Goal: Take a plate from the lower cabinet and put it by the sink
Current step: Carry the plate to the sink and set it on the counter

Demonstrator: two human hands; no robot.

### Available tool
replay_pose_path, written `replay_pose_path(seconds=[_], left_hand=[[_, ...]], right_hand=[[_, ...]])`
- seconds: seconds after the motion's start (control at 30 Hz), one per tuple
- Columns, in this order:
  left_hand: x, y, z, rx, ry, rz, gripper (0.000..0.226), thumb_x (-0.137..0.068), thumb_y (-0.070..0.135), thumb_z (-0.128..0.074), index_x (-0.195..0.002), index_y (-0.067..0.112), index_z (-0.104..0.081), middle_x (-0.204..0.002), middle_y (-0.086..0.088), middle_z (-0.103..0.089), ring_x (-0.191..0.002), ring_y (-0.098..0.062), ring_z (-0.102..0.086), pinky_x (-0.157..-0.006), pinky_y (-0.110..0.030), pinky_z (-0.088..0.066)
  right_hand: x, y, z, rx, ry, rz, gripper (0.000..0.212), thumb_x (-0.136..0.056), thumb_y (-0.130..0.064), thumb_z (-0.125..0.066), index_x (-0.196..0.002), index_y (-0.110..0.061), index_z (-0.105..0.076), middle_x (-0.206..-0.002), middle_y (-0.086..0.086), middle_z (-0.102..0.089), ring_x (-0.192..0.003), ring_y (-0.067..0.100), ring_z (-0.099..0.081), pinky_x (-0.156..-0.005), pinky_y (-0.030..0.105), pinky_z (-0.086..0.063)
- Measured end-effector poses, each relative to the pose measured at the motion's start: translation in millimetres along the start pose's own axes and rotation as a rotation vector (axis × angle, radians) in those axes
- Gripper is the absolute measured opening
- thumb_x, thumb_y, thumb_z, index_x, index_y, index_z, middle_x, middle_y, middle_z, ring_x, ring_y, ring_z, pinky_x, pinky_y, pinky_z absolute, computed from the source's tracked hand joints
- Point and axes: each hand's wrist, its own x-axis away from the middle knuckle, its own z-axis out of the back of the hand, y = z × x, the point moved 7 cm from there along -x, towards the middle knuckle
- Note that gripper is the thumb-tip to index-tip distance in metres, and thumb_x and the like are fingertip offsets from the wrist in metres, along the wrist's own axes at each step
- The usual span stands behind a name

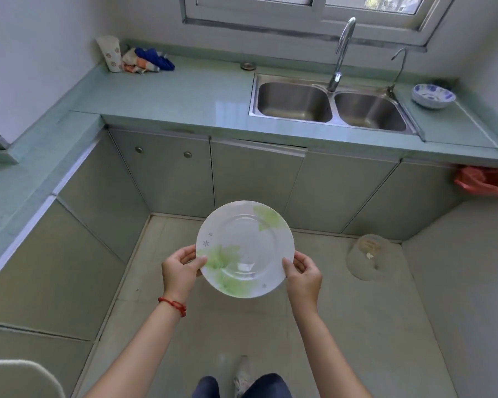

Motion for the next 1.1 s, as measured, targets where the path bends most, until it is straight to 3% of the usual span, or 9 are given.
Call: replay_pose_path(seconds=[0.5, 0.7, 0.77, 0.9, 1.0, 1.1], left_hand=[[-180, 60, -65, 0.035, 0.032, 0.007, 0.026, -0.075, -0.010, -0.060, -0.099, 0.000, -0.061, -0.080, -0.003, -0.066, -0.070, -0.015, -0.063, -0.051, -0.013, -0.054], [-276, 100, -81, 0.019, 0.017, -0.004, 0.025, -0.075, -0.010, -0.060, -0.097, 0.003, -0.061, -0.080, -0.003, -0.065, -0.072, -0.017, -0.062, -0.053, -0.013, -0.054], [-305, 112, -84, 0.016, 0.008, -0.010, 0.025, -0.074, -0.010, -0.060, -0.095, 0.004, -0.061, -0.085, -0.008, -0.066, -0.074, -0.020, -0.063, -0.057, -0.016, -0.055], [-353, 131, -91, -0.008, 0.009, -0.006, 0.026, -0.074, -0.011, -0.060, -0.098, 0.000, -0.061, -0.085, -0.007, -0.066, -0.075, -0.021, -0.063, -0.058, -0.019, -0.057], [-380, 141, -98, -0.017, 0.024, 0.004, 0.027, -0.074, -0.010, -0.061, -0.100, -0.003, -0.062, -0.090, -0.012, -0.066, -0.081, -0.027, -0.063, -0.074, -0.034, -0.056], [-407, 151, -107, -0.028, 0.034, 0.003, 0.028, -0.074, -0.010, -0.062, -0.100, -0.002, -0.062, -0.091, -0.012, -0.065, -0.082, -0.025, -0.063, -0.074, -0.033, -0.057]], right_hand=[[-165, -45, -112, 0.038, -0.029, 0.029, 0.016, -0.081, 0.000, -0.061, -0.088, -0.014, -0.061, -0.082, -0.003, -0.066, -0.079, 0.006, -0.063, -0.062, 0.006, -0.050], [-235, -61, -179, 0.052, 0.005, 0.011, 0.016, -0.081, -0.001, -0.062, -0.092, -0.013, -0.061, -0.086, 0.001, -0.066, -0.082, 0.011, -0.064, -0.067, 0.011, -0.053], [-254, -67, -200, 0.059, 0.012, 0.009, 0.016, -0.081, -0.002, -0.062, -0.093, -0.013, -0.062, -0.086, 0.002, -0.067, -0.082, 0.012, -0.064, -0.071, 0.017, -0.055], [-287, -80, -235, 0.067, 0.010, 0.019, 0.015, -0.081, -0.002, -0.062, -0.093, -0.012, -0.062, -0.084, -0.003, -0.066, -0.081, 0.008, -0.063, -0.066, 0.008, -0.052], [-310, -85, -254, 0.075, 0.006, 0.013, 0.015, -0.082, -0.003, -0.062, -0.090, -0.016, -0.061, -0.083, -0.003, -0.066, -0.081, 0.008, -0.064, -0.067, 0.011, -0.053], [-338, -89, -272, 0.100, 0.003, 0.007, 0.014, -0.082, -0.004, -0.062, -0.089, -0.016, -0.061, -0.082, -0.005, -0.066, -0.080, 0.009, -0.064, -0.069, 0.014, -0.054]])
